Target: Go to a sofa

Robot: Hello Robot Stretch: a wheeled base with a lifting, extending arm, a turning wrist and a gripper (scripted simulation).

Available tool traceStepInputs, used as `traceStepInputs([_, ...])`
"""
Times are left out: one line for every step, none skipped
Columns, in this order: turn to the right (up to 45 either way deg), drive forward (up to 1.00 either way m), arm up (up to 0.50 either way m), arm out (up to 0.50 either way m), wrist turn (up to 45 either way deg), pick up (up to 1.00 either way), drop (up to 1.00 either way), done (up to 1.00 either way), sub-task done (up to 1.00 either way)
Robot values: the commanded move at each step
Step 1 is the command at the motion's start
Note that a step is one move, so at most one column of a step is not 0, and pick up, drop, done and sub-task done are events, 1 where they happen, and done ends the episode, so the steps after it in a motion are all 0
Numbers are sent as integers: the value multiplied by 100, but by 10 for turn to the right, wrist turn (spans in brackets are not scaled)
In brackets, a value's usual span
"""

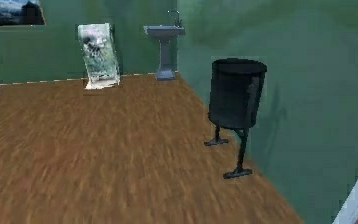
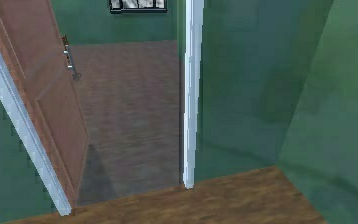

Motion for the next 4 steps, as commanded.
traceStepInputs([0, 5, 0, 0, 0, 0, 0, 0, 0])
traceStepInputs([-450, 0, 0, 0, 0, 0, 0, 0, 0])
traceStepInputs([-300, 0, 0, 0, 0, 0, 0, 0, 0])
traceStepInputs([0, 50, 0, 0, 0, 0, 0, 0, 0])
